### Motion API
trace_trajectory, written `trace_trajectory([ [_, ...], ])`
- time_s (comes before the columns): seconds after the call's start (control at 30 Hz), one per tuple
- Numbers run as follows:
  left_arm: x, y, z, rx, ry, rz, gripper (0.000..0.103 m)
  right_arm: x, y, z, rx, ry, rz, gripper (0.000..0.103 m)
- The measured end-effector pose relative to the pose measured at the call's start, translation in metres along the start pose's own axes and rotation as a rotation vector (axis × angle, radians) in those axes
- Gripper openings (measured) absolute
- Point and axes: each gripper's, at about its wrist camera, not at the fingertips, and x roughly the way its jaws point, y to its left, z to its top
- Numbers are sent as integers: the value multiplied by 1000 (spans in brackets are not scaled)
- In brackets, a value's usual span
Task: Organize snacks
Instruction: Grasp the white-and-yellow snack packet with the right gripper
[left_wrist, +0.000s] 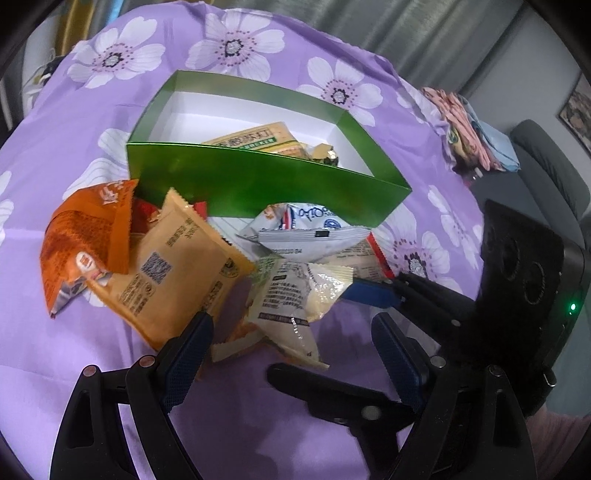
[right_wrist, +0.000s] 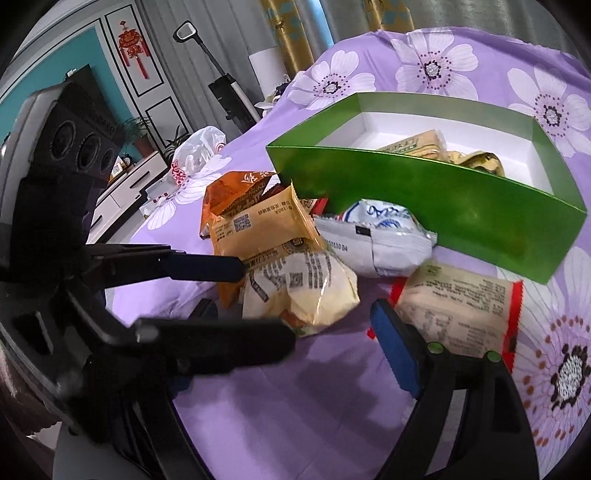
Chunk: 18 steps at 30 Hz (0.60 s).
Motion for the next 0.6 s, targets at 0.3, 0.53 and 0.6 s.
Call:
trace_trajectory([
  [0.3,10,7,1,-36,51,-51,87,13,1,3,-6,23,50,85],
  [0.53,13,6,3,-54,55,-65,87,15,1,1,-3,37,50,66],
  [0.6,13,7,3,-62,52,-72,86,16,-1,2,2,41,39,58],
])
